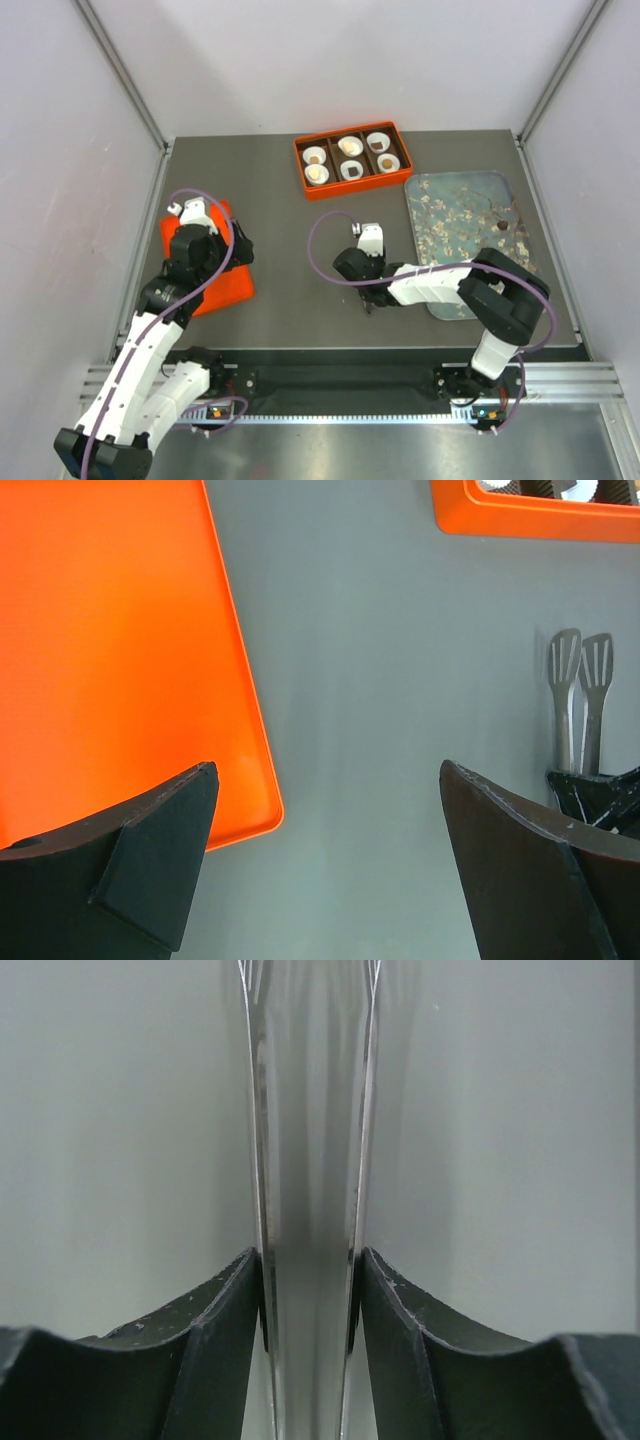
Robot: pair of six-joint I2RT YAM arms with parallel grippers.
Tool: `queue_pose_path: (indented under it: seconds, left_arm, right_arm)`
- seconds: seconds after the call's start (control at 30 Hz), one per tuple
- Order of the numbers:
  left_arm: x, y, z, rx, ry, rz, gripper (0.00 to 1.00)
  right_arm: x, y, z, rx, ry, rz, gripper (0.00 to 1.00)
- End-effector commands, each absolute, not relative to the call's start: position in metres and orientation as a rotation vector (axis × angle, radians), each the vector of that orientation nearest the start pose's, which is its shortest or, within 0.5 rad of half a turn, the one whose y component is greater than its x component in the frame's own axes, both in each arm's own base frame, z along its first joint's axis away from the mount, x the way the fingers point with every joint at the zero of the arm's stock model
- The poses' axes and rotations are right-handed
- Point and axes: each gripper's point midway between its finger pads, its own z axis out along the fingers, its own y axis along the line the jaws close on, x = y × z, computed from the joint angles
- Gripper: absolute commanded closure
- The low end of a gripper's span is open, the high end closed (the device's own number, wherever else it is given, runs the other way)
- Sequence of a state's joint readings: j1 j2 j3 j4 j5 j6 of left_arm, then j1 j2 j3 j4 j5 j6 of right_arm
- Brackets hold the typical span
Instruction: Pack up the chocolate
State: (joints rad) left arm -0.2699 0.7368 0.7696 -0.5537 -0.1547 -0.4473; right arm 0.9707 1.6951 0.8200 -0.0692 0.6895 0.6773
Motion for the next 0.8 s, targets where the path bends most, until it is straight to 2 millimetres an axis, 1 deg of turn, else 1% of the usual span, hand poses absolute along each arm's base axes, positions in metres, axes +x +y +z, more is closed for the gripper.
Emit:
queue_pose_path:
  seconds: [0.0,0.03,0.27,0.43,0.5,0.53,0.57,0.63,0.67,0.73,0.77]
  left_arm:
    - [0.259,-0.058,0.195,-0.305,2.094,-0.247,0.04]
    - [0.259,-0.057,0.194,-0.308,2.098,-0.238,0.04]
    - [0.259,-0.053,0.19,-0.331,2.108,-0.216,0.04]
    - [0.26,-0.05,0.187,-0.347,2.125,-0.188,0.04]
    - [0.261,-0.052,0.185,-0.346,2.135,-0.195,0.04]
    - [0.26,-0.052,0.185,-0.346,2.135,-0.195,0.04]
    - [0.26,-0.052,0.186,-0.345,2.134,-0.197,0.04]
    - [0.26,-0.052,0.187,-0.345,2.129,-0.195,0.03]
    - [0.261,-0.052,0.187,-0.343,2.129,-0.194,0.03]
    - [0.261,-0.053,0.187,-0.337,2.133,-0.198,0.03]
    - [0.262,-0.053,0.187,-0.334,2.131,-0.202,0.03]
  right_arm:
    - [0.296,0.274,0.044,-0.031,2.185,0.069,0.57]
    - [0.296,0.273,0.039,-0.033,2.194,0.052,0.57]
    - [0.295,0.276,0.037,-0.023,2.208,0.063,0.54]
    - [0.296,0.277,0.037,-0.039,2.209,0.061,0.48]
    - [0.296,0.277,0.039,-0.05,2.21,0.062,0.44]
    - [0.295,0.279,0.043,-0.06,2.207,0.075,0.42]
    - [0.295,0.28,0.045,-0.068,2.208,0.081,0.36]
    - [0.294,0.278,0.054,-0.077,2.206,0.078,0.29]
    - [0.294,0.279,0.059,-0.079,2.201,0.087,0.22]
    - [0.293,0.277,0.069,-0.088,2.2,0.089,0.1]
    - [0.294,0.278,0.075,-0.086,2.199,0.096,0.01]
